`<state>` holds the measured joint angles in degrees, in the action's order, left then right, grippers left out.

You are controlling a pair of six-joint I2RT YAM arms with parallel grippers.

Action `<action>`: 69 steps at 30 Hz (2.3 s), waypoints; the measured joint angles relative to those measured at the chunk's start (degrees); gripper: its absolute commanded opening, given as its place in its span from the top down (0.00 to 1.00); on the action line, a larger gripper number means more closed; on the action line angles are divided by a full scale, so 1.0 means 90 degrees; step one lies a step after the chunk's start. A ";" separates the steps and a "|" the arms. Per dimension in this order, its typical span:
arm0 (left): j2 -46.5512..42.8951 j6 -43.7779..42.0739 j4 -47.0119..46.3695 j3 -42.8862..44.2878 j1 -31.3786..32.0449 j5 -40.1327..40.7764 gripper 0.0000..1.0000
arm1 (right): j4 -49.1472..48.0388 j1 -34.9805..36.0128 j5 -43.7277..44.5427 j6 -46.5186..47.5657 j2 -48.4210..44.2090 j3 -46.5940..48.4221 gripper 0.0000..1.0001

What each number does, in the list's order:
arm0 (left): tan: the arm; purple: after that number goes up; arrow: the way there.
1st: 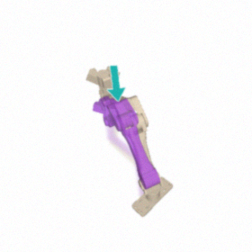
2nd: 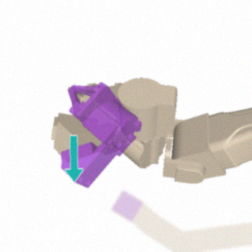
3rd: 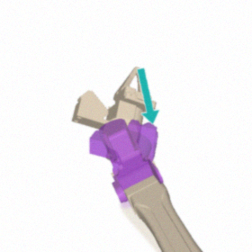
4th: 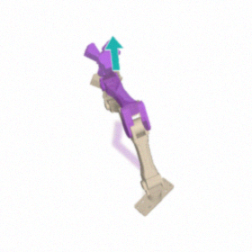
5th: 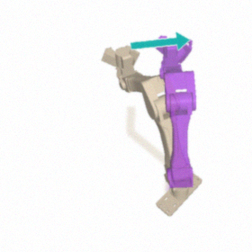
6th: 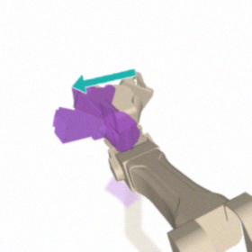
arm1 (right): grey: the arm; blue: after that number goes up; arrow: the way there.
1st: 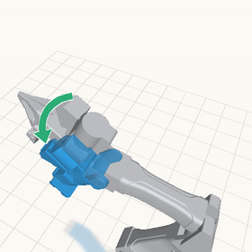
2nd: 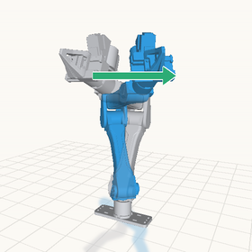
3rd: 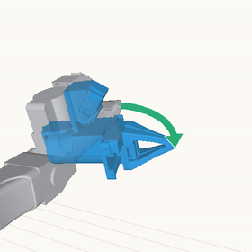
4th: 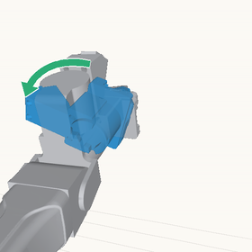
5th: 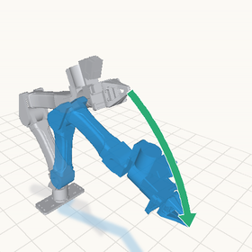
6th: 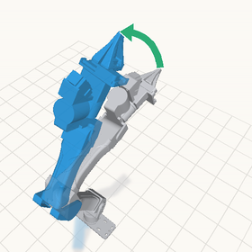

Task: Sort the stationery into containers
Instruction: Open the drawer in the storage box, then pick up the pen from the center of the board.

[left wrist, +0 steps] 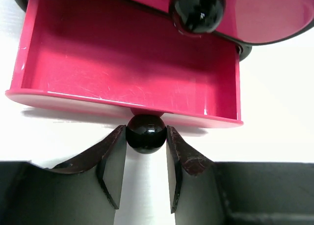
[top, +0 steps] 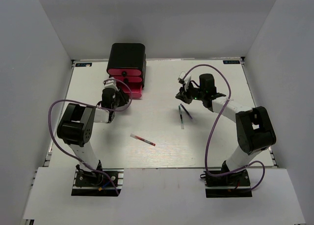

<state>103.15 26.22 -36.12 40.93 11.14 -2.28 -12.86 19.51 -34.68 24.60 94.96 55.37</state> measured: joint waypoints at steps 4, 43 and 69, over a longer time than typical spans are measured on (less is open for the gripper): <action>-0.0104 0.0007 0.0087 -0.0083 0.0041 0.0029 0.50 | 0.0107 0.0002 -0.0075 0.0146 0.0000 0.0000 0.39; -0.4505 0.4311 0.6977 -0.0185 0.0197 -0.0493 0.26 | 0.2820 -0.0044 0.2013 0.0287 0.0602 0.0585 0.45; -0.0682 0.5812 1.0151 0.2076 0.1999 -0.1358 0.39 | 0.2358 -0.0112 0.1858 -0.0238 0.0430 0.0403 0.42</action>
<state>97.01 78.52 55.24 59.61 29.12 -14.50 8.36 18.50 -17.96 22.46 98.83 59.00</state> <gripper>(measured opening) 0.639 0.578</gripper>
